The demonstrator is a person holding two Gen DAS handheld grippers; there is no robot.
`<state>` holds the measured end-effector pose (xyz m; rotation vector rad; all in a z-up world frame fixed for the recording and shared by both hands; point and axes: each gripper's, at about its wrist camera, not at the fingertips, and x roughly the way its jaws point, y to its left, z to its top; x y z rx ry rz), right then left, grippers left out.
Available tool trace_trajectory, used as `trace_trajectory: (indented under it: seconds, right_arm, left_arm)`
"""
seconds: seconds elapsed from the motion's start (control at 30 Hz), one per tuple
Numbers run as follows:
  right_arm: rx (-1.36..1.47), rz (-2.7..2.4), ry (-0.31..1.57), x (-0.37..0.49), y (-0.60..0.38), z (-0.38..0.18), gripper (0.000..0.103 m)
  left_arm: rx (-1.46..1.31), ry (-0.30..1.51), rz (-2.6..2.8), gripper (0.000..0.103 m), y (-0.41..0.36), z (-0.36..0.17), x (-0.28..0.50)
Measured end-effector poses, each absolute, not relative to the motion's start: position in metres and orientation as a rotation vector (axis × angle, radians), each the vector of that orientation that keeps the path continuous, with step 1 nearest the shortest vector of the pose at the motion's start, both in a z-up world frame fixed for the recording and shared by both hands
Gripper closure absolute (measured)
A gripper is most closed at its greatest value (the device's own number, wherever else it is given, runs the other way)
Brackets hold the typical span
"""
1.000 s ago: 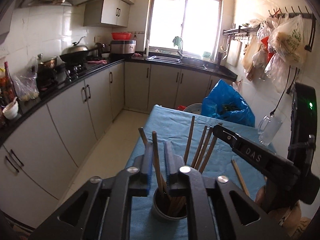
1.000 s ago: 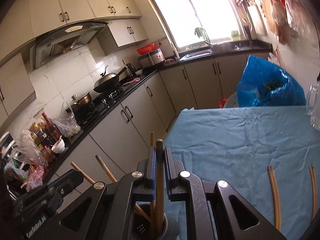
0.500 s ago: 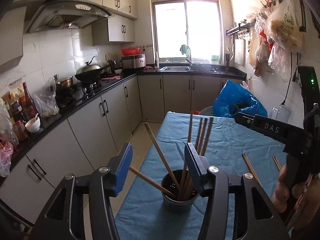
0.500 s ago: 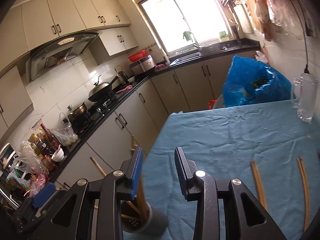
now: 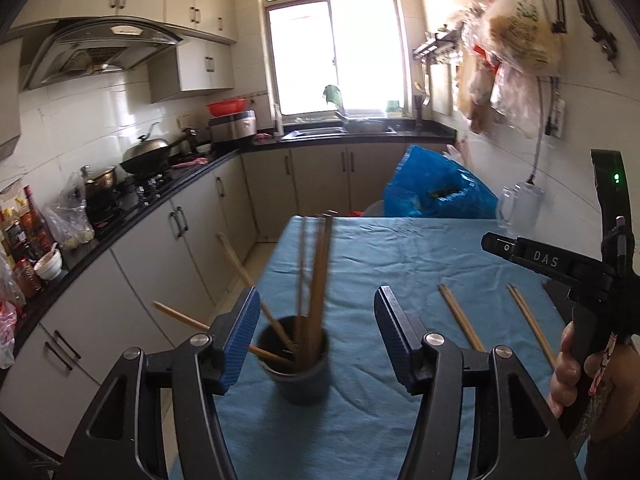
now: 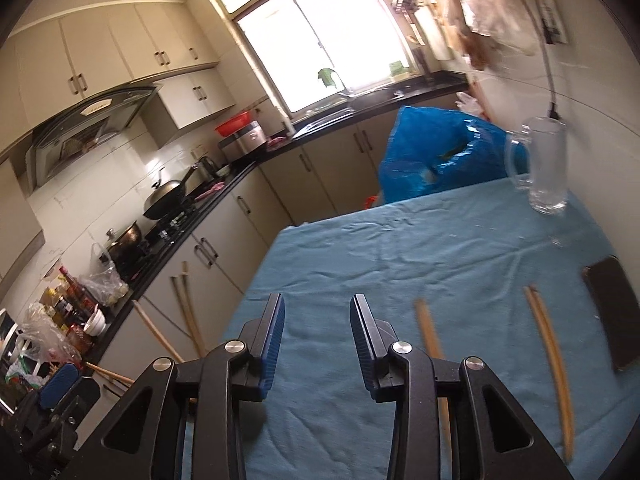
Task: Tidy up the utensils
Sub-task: 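Bring both tools back down over the remaining chopsticks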
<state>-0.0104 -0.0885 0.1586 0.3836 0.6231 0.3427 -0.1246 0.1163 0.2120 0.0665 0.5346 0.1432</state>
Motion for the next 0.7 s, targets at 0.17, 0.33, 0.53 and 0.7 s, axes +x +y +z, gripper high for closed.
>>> trace_trajectory:
  seconds: [0.17,0.33,0.53,0.7]
  right_arm:
    - [0.408,0.266,0.647,-0.018,-0.14,0.14,0.063]
    - [0.433,0.173,0.696,-0.023,-0.195,0.117,0.063]
    - [0.453,0.137,0.797,-0.02,-0.239,0.081,0.063]
    - [0.449,0.137,0.846,-0.019,-0.251,0.06,0.063]
  left_arm:
    - [0.068,0.591,0.045,0.043,0.083,0.195,-0.119]
    - [0.078,0.665,-0.045,0.042,0.048,0.167,-0.103]
    - [0.039,0.8,-0.114,0.042,0.022,0.12,-0.062]
    - [0.048,0.908,-0.152,0.044,-0.002,0.073,-0.02]
